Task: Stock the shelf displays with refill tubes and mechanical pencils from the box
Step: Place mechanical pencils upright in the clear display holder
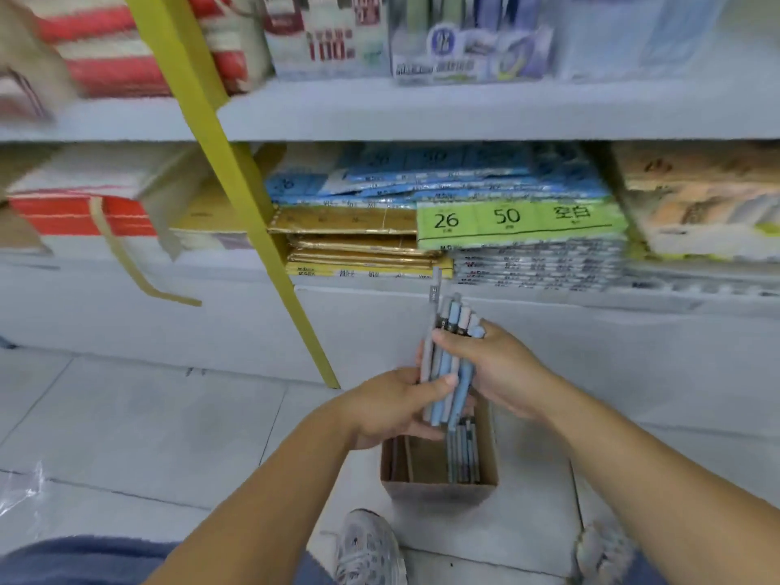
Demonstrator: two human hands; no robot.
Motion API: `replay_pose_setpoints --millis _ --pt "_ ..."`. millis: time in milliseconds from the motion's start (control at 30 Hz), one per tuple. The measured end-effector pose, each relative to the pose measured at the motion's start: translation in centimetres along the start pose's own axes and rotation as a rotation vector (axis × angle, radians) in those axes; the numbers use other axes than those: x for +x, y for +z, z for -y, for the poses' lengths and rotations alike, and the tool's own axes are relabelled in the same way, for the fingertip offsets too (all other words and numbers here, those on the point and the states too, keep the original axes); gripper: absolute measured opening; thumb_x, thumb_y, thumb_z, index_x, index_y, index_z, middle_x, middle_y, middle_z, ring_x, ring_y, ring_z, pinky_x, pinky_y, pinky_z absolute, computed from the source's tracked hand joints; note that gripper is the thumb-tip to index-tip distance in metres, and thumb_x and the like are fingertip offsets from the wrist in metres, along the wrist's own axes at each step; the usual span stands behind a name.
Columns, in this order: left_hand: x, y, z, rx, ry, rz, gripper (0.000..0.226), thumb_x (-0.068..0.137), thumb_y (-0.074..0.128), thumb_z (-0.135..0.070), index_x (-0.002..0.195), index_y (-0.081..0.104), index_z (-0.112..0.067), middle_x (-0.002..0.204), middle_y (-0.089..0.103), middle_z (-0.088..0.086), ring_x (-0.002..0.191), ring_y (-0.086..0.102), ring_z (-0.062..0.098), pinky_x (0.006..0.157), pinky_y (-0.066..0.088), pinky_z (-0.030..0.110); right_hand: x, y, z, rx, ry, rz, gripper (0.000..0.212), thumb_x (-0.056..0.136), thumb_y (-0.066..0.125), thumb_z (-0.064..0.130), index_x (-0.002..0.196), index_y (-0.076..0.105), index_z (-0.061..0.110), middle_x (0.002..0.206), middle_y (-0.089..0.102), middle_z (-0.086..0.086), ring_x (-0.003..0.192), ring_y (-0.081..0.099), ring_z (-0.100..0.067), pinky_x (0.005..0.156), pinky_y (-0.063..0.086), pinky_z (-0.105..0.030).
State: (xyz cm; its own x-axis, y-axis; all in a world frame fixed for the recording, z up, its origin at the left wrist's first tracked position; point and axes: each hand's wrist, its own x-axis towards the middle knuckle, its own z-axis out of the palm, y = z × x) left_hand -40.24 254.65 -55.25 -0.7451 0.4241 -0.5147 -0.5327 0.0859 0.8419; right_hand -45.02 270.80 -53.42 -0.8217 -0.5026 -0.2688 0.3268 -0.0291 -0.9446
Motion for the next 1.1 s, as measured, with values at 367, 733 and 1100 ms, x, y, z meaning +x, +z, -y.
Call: replay_pose_setpoints --millis 367,733,1100 --pt "-4.3 5.0 -17.2 0.157 0.393 0.029 0.036 0.089 0.07 -0.037 0.119 0.058 -0.021 0.094 0.076 0.002 0.095 0.074 0.022 0.083 0.061 0.04 -5.6 -0.8 18.4 -0.267 -0.451 -0.045 0.009 0.091 0.062 0.024 0.094 0.068 0.017 0.091 0.073 -0.008 0.083 0.07 -0.023 0.071 0.055 -0.035" --pt "-3.2 5.7 -24.6 0.15 0.723 -0.03 0.017 0.09 0.064 -0.045 0.087 0.067 -0.028 0.069 0.059 -0.002 0.055 0.054 0.012 0.052 0.048 0.027 -4.2 -3.0 27.1 -0.386 -0.731 -0.228 0.034 0.076 0.079 0.025 0.105 0.064 0.03 0.095 0.071 0.003 0.088 0.069 -0.014 0.074 0.054 -0.023" --pt "-2.8 4.4 -24.8 0.343 0.718 -0.088 0.015 0.093 0.064 -0.042 0.079 0.064 -0.036 0.064 0.057 -0.006 0.055 0.051 0.012 0.052 0.048 0.027 -4.8 -3.5 29.9 -0.525 -0.795 -0.156 0.039 0.083 0.059 0.046 0.122 0.054 0.045 0.104 0.073 0.015 0.101 0.066 -0.002 0.087 0.05 -0.023"
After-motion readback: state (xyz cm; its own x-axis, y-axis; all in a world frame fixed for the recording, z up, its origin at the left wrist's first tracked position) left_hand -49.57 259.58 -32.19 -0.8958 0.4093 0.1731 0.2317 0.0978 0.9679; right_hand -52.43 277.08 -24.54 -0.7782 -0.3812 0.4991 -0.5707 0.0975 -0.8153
